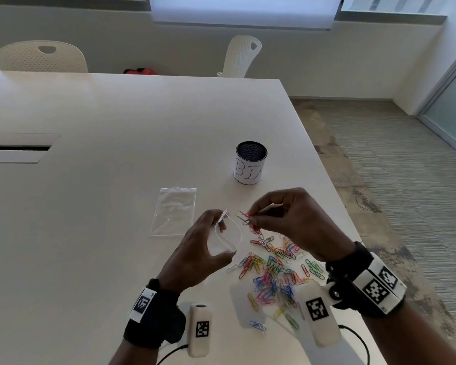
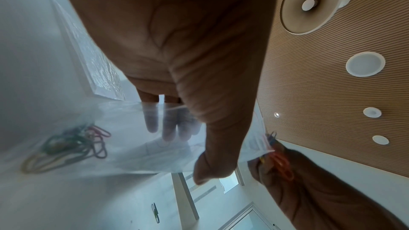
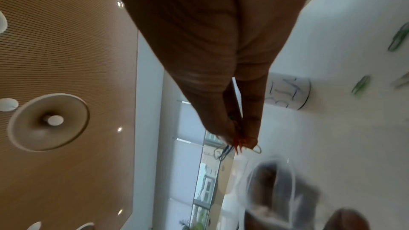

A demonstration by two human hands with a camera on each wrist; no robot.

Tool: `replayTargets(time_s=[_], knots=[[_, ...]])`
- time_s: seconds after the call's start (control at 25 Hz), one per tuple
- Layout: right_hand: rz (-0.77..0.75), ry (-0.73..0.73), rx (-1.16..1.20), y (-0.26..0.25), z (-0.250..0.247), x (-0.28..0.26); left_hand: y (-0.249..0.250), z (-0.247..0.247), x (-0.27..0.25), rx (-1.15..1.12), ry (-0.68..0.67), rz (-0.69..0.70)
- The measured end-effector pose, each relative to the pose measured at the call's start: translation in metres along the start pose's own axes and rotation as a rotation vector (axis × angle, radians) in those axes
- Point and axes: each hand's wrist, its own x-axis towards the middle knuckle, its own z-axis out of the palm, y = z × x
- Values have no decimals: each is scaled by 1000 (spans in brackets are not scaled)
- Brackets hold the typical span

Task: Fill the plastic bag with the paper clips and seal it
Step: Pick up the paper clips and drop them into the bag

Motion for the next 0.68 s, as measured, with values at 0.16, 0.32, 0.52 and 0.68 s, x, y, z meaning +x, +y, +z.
replayTargets(time_s=[0.16,0.32,0.52,0.68], knots=[[-9,26,-87,-9,28,5,3,0,0,-26,-1,-6],[-56,79,-285,-1,47,12,4,-1,-1,-53,-7,-37],[-108,63,-360,-6,48,10,5,-1,-1,-49,-13,-40],[-160,149,-440,-7,31,12,5,-2,-1,-61,-18,-29]])
